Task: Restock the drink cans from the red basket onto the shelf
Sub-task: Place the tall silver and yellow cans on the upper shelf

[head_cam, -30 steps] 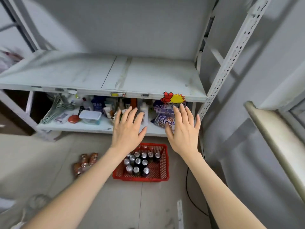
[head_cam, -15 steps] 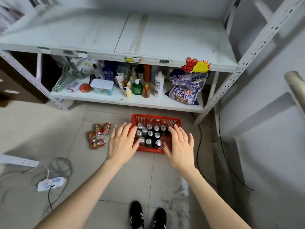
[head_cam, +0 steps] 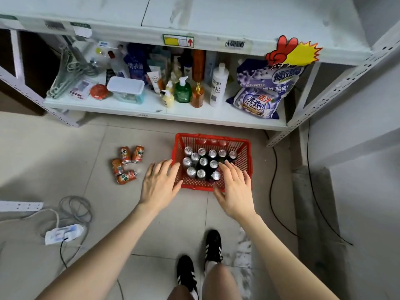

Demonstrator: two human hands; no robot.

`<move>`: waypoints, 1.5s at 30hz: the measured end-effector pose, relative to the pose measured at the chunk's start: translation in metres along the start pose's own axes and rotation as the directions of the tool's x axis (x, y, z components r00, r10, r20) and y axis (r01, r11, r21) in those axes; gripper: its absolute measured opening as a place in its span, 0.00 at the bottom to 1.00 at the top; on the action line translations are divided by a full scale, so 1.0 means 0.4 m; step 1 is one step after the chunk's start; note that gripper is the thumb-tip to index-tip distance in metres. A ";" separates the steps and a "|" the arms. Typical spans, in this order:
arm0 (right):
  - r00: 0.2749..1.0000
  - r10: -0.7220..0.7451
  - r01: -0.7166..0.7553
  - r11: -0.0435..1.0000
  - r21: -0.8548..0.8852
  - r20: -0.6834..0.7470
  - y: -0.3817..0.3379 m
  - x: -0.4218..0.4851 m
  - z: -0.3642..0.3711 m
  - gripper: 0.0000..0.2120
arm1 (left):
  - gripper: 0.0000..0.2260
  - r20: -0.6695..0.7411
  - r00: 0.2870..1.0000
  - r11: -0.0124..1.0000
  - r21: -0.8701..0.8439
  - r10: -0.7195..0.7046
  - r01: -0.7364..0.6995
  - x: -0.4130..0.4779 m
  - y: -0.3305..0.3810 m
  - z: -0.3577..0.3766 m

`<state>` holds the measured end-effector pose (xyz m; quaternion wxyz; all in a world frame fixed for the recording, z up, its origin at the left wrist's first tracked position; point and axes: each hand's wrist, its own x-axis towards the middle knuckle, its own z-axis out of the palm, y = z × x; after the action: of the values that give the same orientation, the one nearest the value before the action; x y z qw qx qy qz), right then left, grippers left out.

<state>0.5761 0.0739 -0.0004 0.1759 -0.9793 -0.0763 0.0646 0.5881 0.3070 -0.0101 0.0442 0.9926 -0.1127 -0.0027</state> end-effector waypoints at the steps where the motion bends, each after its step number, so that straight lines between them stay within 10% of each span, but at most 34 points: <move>1: 1.000 0.000 0.000 1.000 0.008 0.014 0.014 0.025 0.016 0.31 | 0.22 0.022 1.000 1.000 0.003 0.000 0.000 0.025 -0.006 0.021; 25: 0.982 0.001 -0.028 0.990 0.138 0.189 0.372 0.572 0.860 0.28 | 0.28 0.305 0.932 0.980 -0.090 0.196 -0.177 0.579 -0.237 0.900; 45: 0.978 -0.114 0.071 0.969 0.235 0.173 0.455 0.736 1.191 0.33 | 0.30 0.565 0.755 0.930 -0.068 0.333 -0.360 0.763 -0.279 1.171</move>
<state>0.8148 0.1155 -0.5372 0.2819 -0.9378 -0.1301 0.1555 0.9033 0.3060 -0.4850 -0.0140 0.9088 -0.3024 -0.2870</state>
